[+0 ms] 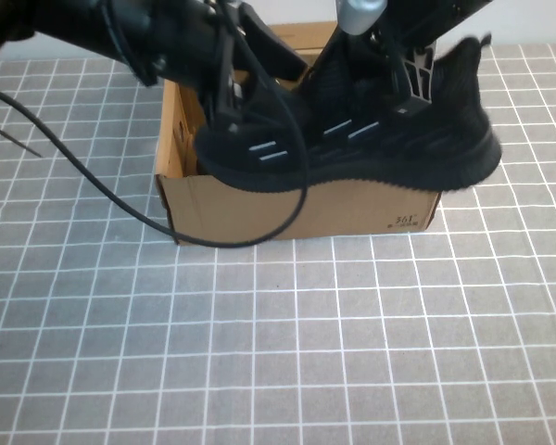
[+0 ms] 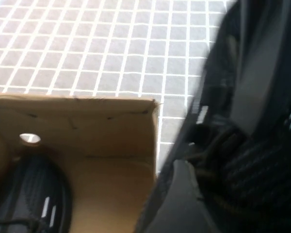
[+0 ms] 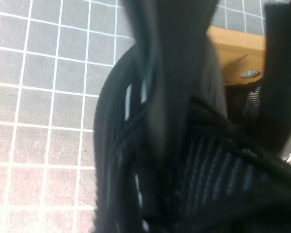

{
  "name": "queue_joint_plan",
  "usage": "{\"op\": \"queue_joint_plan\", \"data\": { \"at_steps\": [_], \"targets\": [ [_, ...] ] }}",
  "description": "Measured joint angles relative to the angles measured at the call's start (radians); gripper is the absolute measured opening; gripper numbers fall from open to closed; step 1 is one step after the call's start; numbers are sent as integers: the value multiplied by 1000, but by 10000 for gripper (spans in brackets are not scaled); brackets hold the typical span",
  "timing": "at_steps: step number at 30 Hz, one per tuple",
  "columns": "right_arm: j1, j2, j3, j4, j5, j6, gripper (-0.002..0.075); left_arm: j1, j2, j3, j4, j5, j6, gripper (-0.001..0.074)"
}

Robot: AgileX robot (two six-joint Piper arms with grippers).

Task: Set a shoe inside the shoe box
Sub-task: Hand over the shoe, then place the shoe in the shoe box

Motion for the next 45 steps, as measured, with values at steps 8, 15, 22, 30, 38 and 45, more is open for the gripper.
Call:
{"op": "queue_joint_plan", "data": {
  "at_steps": [8,15,22,30,38,45],
  "targets": [
    [0,0,0,-11,9,-14,0,-72,16,0,44,-6,-2,468],
    [-2,0,2,-15,20,-15,0,-83,16,-2,84,-10,-7,414],
    [-2,0,4,-13,35,19,0,-83,16,-6,89,-26,-10,92],
    [-2,-6,2,-21,23,260,185,-83,18,-6,150,-14,-37,30],
    [-2,-82,2,-189,-5,561,412,-87,20,-10,244,-65,-79,29],
    [-2,-215,7,-423,-6,886,75,-90,29,-100,324,-185,-115,27]
  ]
}}
